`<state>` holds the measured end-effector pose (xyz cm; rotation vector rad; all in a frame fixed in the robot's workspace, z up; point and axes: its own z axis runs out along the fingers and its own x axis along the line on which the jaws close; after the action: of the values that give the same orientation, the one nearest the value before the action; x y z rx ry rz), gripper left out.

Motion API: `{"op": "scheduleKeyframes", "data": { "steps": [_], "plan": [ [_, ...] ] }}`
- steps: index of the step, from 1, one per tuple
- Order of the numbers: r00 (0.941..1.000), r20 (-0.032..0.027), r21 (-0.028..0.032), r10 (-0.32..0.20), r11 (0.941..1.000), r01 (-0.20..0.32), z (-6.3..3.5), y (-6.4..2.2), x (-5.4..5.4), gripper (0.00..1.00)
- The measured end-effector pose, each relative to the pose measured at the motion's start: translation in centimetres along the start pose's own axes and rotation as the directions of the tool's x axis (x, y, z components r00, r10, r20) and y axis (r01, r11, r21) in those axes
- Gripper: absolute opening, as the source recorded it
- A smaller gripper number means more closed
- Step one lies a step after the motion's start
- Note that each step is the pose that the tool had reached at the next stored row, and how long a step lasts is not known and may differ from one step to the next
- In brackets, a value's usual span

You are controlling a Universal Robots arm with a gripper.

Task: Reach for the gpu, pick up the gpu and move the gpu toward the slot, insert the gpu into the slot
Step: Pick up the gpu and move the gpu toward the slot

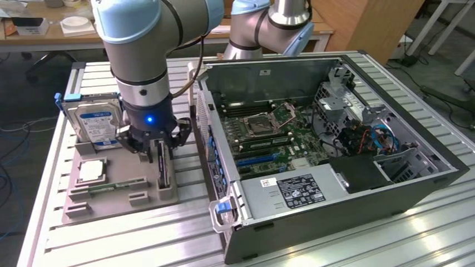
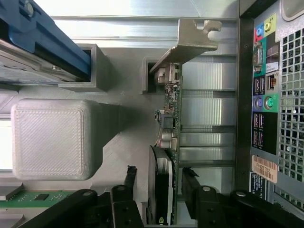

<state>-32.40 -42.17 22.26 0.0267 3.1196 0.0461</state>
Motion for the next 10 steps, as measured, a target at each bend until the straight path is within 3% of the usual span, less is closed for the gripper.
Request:
{"op": "scheduleKeyframes", "data": {
  "steps": [1,2,5,6,10],
  "plan": [
    [1.0000,0.0000,0.0000,0.000,1.0000,0.000,0.00,0.00,0.00,0.52],
    [1.0000,0.0000,0.0000,0.000,1.0000,0.000,0.00,0.00,0.00,0.45],
    [1.0000,0.0000,0.0000,0.000,1.0000,0.000,0.00,0.00,0.00,0.44],
    [1.0000,0.0000,0.0000,0.000,1.0000,0.000,0.00,0.00,0.00,0.37],
    [1.0000,-0.0001,0.0000,-0.001,1.0000,0.001,0.00,-0.01,-0.01,0.37]
  ]
}}
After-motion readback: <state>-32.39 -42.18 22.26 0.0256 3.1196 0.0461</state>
